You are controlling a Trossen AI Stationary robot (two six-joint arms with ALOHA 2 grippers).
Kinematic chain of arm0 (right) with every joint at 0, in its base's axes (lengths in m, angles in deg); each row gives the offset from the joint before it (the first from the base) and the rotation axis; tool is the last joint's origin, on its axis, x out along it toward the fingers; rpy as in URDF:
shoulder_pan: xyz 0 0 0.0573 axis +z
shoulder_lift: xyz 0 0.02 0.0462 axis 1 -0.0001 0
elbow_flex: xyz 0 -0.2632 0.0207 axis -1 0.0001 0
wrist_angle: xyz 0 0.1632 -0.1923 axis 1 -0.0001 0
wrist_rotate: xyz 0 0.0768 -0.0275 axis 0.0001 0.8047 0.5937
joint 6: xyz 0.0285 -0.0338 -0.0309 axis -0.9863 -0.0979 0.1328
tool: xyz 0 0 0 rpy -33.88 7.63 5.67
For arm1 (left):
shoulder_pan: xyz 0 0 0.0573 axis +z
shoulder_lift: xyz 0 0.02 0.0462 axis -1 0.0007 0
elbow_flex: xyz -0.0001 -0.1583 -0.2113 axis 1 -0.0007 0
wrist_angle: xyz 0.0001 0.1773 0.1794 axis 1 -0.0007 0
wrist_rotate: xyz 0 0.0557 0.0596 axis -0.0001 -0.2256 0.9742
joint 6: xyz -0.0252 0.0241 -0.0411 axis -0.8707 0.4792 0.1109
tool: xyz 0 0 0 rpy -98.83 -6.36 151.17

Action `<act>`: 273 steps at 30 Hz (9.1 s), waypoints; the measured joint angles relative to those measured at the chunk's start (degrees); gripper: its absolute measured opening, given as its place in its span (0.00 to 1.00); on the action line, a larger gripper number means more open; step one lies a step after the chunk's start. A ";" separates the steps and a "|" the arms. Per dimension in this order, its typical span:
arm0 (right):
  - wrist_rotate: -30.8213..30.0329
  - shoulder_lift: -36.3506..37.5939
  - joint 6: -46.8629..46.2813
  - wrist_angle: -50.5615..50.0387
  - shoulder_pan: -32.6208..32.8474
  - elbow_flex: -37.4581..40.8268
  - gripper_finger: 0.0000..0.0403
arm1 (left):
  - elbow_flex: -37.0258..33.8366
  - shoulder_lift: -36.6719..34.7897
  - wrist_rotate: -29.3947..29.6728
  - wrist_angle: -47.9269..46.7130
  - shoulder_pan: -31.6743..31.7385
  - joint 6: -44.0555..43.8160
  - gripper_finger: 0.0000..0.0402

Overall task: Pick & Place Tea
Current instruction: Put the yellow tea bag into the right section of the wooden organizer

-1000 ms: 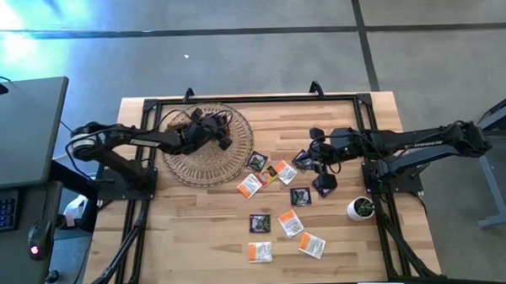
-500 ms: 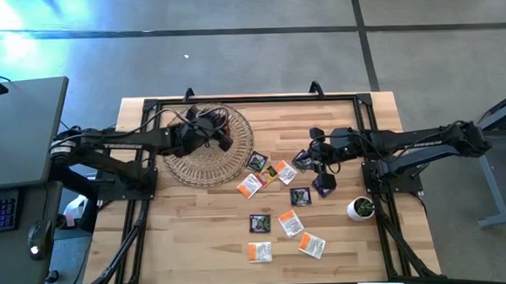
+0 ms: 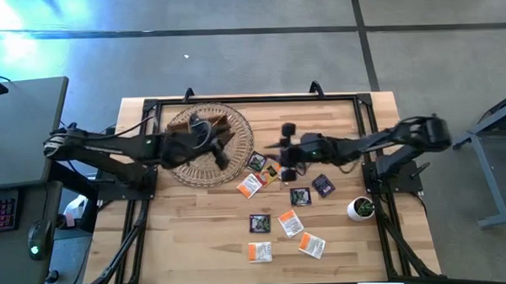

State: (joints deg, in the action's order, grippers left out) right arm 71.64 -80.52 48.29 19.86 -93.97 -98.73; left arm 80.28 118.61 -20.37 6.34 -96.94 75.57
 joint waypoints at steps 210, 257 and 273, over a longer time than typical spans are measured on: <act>12.18 -19.23 -28.69 -13.60 -5.88 -2.13 0.48 | -0.26 -6.08 24.92 -16.70 -20.42 -10.74 0.24; -8.90 -9.38 7.21 -0.75 -0.35 -1.95 0.01 | -0.26 -6.08 25.31 -16.67 -20.40 -9.31 0.24; -21.65 -33.28 28.88 14.09 -4.93 -29.85 0.01 | -0.24 -6.08 27.68 -16.47 -20.40 -8.32 0.24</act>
State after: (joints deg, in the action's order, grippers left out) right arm 49.98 -113.80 77.17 33.95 -98.90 -128.58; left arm 80.04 112.52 7.32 -10.14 -117.34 67.24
